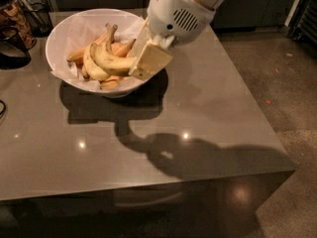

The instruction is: Pick banana from white bowl

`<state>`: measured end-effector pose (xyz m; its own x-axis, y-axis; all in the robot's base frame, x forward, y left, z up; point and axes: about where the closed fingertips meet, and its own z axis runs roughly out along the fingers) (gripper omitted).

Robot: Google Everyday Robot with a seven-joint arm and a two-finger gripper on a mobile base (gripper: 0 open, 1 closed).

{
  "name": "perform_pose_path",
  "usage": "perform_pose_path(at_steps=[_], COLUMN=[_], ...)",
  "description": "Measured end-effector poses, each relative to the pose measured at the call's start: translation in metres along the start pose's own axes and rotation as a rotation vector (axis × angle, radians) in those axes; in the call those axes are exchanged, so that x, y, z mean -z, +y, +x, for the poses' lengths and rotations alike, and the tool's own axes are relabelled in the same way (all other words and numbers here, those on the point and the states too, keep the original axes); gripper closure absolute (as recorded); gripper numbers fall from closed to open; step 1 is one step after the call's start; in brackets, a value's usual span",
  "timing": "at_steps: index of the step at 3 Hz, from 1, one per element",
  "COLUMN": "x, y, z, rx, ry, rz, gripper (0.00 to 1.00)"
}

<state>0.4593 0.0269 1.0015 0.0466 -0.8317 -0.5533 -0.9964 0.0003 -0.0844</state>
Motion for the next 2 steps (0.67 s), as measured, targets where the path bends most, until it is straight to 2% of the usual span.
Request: perform_pose_path(at_steps=[1,2], x=[0.006,0.0034], y=[0.0364,0.0401], z=[0.0136,0.0181], rx=[-0.071,-0.079], ry=[-0.014,-0.008], rz=[0.007,0.001], gripper=[1.0,1.0])
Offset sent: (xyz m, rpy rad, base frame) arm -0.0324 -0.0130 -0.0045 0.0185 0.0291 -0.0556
